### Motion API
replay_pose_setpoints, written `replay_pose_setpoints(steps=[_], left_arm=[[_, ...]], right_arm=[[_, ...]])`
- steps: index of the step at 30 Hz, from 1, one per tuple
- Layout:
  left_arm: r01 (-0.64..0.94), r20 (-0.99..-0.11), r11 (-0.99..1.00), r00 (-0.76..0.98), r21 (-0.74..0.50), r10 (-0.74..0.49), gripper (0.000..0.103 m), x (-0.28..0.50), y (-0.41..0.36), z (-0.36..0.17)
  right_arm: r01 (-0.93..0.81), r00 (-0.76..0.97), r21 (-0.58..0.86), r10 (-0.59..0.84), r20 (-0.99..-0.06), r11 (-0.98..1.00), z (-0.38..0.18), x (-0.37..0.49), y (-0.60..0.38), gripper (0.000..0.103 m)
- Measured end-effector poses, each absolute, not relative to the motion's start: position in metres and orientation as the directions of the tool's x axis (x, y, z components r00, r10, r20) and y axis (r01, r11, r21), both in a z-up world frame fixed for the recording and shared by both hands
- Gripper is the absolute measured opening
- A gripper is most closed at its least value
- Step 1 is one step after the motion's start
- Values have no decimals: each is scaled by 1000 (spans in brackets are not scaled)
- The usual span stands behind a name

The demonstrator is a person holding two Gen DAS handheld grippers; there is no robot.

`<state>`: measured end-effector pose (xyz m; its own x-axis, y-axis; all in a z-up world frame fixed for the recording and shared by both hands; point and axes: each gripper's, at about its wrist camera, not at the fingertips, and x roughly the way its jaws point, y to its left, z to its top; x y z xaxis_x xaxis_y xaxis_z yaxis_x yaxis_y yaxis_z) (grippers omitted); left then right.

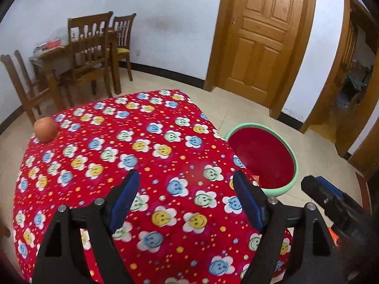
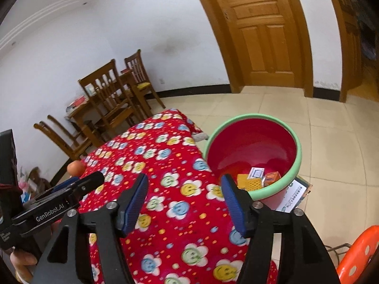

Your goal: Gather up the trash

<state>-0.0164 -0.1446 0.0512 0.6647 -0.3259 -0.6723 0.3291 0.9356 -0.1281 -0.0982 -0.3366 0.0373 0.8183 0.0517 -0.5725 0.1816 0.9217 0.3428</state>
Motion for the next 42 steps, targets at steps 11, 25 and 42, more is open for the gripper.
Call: replay_pose_setpoints(steps=[11, 25, 42], left_arm=[[243, -633, 964, 731, -107, -254, 85, -50, -110, 69], [199, -599, 977, 774, -79, -206, 87, -74, -92, 73], [202, -623, 976, 754, -87, -211, 87, -69, -93, 60]], right_arm=[[131, 845, 273, 37, -534, 953, 52, -129, -297, 76], [139, 845, 235, 9, -534, 962, 52, -143, -279, 77], [162, 826, 225, -7, -563, 961, 42, -137, -278, 77]])
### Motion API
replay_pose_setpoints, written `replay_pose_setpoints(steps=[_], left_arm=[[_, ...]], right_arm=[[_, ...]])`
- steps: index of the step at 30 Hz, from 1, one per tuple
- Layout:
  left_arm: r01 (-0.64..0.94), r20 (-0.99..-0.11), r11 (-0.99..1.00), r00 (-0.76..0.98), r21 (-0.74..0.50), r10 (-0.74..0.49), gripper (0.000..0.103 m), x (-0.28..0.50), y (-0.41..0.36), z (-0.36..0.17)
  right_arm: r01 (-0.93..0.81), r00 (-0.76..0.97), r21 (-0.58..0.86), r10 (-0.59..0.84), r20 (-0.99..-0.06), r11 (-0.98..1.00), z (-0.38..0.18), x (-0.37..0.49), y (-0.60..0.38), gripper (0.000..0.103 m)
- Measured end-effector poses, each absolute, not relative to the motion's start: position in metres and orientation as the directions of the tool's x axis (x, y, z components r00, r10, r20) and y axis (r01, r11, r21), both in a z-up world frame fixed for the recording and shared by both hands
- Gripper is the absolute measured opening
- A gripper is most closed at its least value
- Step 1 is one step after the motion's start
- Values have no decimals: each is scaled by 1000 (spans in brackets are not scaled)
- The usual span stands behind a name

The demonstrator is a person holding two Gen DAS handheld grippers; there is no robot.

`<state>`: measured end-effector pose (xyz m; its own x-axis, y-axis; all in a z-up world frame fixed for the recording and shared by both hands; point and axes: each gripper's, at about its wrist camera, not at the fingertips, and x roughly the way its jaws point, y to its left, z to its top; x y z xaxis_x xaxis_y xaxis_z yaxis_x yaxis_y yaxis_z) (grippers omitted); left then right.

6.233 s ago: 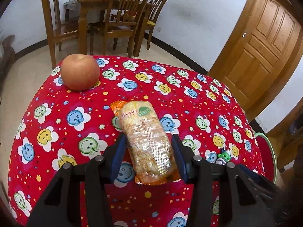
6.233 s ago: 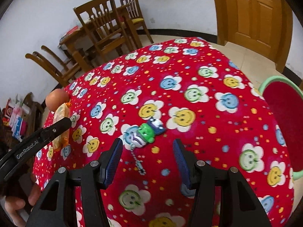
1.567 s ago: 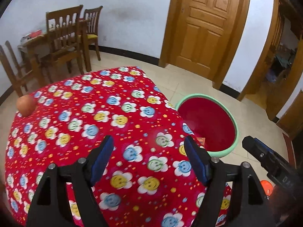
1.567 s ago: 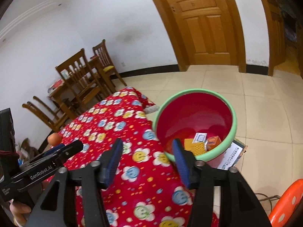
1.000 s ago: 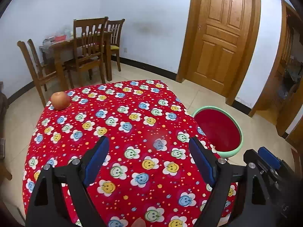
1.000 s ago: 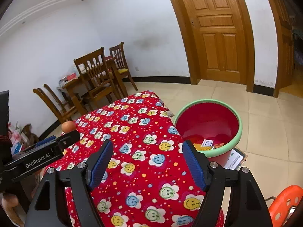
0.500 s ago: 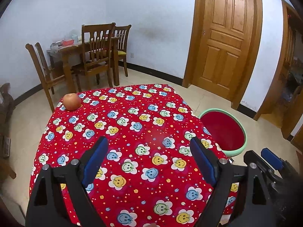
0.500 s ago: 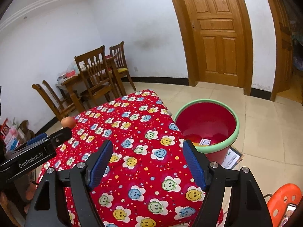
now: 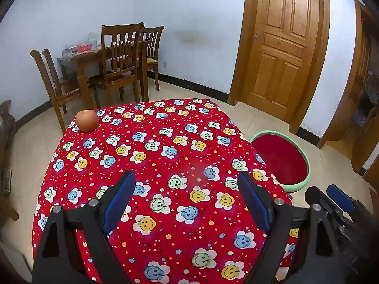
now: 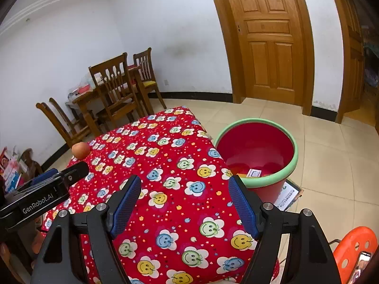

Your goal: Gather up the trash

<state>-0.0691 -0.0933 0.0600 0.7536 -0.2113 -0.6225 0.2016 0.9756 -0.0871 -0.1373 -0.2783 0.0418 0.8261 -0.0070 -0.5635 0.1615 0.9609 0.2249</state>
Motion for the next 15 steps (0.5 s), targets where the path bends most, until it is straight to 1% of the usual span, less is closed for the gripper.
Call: replay_pose_setpoints(steps=[15], left_arm=[[200, -626, 976, 750, -90, -212, 87, -69, -94, 57]], right_arm=[[160, 823, 227, -3, -568, 961, 40, -136, -278, 77]])
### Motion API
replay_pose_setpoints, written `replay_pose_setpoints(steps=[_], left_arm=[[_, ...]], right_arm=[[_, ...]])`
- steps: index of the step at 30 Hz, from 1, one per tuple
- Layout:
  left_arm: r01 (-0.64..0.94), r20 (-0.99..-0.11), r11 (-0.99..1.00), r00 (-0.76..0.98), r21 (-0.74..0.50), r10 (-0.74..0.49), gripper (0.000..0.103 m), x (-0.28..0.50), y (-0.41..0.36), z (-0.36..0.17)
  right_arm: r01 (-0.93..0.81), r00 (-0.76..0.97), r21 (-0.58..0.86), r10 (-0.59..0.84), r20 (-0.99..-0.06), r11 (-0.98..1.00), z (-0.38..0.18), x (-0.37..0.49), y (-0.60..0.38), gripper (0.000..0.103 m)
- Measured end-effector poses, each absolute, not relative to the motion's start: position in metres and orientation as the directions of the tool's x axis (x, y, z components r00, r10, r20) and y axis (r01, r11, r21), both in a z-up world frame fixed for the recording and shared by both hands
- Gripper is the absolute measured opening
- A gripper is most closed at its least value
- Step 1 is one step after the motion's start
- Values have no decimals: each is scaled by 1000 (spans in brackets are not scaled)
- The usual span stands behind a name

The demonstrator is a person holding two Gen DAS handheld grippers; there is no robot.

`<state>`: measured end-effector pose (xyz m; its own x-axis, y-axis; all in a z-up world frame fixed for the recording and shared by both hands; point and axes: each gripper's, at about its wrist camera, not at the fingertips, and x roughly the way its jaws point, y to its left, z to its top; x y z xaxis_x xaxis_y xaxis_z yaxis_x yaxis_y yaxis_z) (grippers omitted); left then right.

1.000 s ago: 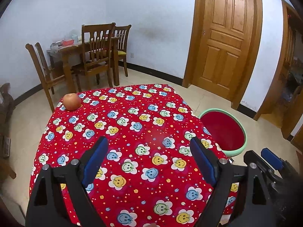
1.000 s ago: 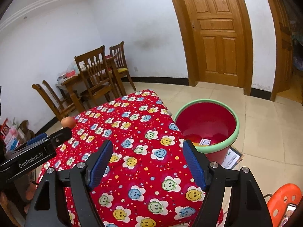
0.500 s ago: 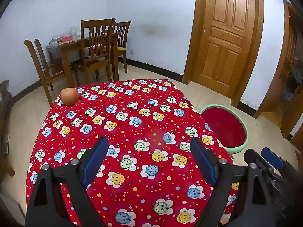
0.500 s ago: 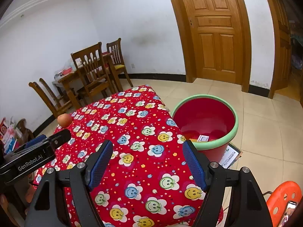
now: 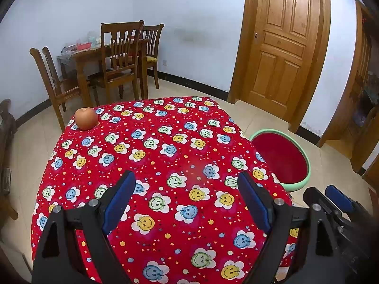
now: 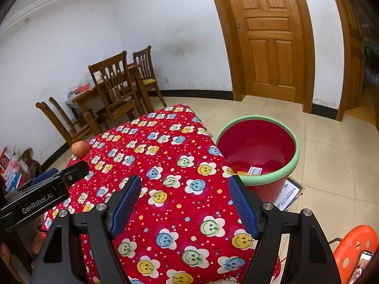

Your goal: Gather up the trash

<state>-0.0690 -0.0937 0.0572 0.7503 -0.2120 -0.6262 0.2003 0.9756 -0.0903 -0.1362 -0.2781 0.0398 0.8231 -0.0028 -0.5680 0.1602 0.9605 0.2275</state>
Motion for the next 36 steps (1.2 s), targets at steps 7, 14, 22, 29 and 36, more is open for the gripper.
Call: replay_pose_setpoints(steps=[7, 14, 22, 29, 36], left_arm=[[203, -628, 975, 748, -92, -215, 87, -69, -94, 55], [205, -630, 974, 745, -95, -218, 87, -70, -94, 52], [205, -635, 974, 741, -99, -220, 87, -69, -93, 52], [204, -635, 974, 741, -99, -220, 87, -69, -93, 52], [206, -635, 974, 740, -99, -221, 87, -70, -94, 52]], right_arm=[[161, 822, 229, -2, -569, 960, 39, -135, -278, 77], [161, 822, 228, -2, -570, 960, 38, -135, -278, 77], [161, 821, 229, -2, -570, 960, 37, -135, -278, 77], [158, 819, 233, 4, -573, 960, 32, -137, -276, 77], [158, 819, 233, 4, -574, 959, 32, -137, -276, 77]])
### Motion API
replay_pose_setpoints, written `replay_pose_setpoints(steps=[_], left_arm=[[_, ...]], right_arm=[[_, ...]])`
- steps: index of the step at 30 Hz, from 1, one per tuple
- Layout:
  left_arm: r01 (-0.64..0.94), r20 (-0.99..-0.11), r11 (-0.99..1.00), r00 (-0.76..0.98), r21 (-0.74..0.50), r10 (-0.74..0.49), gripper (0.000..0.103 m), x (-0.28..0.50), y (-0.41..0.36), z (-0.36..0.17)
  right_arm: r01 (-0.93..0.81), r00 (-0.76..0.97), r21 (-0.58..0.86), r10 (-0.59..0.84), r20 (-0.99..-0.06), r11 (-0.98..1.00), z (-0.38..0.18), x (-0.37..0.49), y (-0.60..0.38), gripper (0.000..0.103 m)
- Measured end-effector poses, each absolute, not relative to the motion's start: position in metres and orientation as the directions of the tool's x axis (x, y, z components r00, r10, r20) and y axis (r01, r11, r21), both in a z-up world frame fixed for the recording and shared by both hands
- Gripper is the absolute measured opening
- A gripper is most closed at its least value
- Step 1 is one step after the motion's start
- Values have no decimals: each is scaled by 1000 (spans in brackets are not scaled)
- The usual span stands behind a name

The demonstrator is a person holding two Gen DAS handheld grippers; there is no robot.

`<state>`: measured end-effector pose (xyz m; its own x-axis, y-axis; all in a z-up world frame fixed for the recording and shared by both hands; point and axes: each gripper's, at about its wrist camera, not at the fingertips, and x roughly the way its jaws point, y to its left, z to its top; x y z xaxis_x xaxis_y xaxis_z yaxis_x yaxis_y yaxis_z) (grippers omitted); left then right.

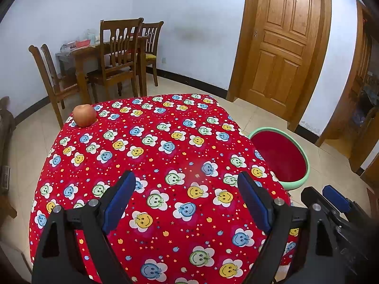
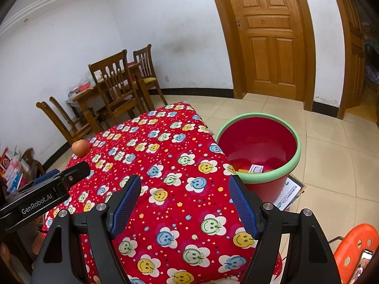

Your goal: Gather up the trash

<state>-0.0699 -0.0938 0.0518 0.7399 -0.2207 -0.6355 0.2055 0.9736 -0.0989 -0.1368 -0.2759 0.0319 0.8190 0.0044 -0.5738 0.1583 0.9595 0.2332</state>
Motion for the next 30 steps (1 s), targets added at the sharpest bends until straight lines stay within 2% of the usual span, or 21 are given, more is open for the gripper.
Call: replay_pose_setpoints(steps=[30], left_arm=[[205, -638, 973, 737, -102, -222, 87, -69, -93, 52]], right_arm=[[158, 818, 235, 6, -575, 959, 32, -136, -276, 77]])
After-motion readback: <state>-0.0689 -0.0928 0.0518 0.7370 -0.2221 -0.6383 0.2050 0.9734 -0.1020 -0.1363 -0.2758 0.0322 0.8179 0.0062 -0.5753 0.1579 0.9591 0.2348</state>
